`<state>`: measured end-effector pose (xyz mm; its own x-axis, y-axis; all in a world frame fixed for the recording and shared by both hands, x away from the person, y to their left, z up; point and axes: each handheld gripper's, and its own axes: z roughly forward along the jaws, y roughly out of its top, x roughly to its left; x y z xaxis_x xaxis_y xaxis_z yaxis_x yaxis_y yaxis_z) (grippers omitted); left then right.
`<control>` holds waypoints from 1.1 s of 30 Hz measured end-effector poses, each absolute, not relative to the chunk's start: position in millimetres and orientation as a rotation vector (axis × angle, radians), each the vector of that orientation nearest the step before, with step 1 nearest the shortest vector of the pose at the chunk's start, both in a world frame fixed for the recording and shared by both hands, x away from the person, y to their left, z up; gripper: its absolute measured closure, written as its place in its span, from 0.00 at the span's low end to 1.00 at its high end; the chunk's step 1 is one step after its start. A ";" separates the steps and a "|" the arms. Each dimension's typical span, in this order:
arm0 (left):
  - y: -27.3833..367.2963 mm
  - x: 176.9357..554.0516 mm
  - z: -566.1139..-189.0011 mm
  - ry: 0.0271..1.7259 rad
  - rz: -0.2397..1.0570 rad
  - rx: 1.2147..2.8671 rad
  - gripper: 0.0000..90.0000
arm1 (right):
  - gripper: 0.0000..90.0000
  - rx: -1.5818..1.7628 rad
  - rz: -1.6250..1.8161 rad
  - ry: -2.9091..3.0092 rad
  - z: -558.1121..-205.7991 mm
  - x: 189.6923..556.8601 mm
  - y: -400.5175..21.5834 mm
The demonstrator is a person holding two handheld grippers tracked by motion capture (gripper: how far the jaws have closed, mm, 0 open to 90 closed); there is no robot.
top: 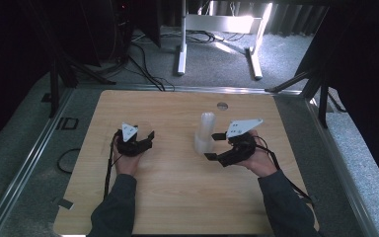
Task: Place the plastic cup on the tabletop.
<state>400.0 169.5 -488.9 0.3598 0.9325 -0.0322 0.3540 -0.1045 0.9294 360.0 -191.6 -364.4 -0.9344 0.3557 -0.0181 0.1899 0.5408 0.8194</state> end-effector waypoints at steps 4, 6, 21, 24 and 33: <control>168.4 400.0 -489.8 1.166 0.740 1.667 0.29 | 0.28 0.464 1.344 2.594 -364.6 359.9 -191.5; 167.5 399.8 -490.0 1.163 0.737 1.671 0.28 | 0.28 0.464 1.345 2.593 -364.3 360.2 -191.8; 170.2 396.7 -486.5 1.164 0.674 1.698 0.11 | 0.28 0.468 1.348 2.590 -363.0 360.1 -193.1; 172.3 394.6 -484.4 1.168 0.670 1.696 0.09 | 0.28 0.466 1.345 2.591 -362.8 360.1 -193.3; 181.8 384.7 -475.0 1.174 0.686 1.668 0.03 | 0.27 0.467 1.342 2.589 -361.8 360.0 -194.4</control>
<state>384.7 181.8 -475.0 0.3820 0.9213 -0.0730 0.3884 -0.0884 0.9172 360.0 -194.4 -361.8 -0.9327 0.3599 -0.0214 0.1899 0.5410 0.8193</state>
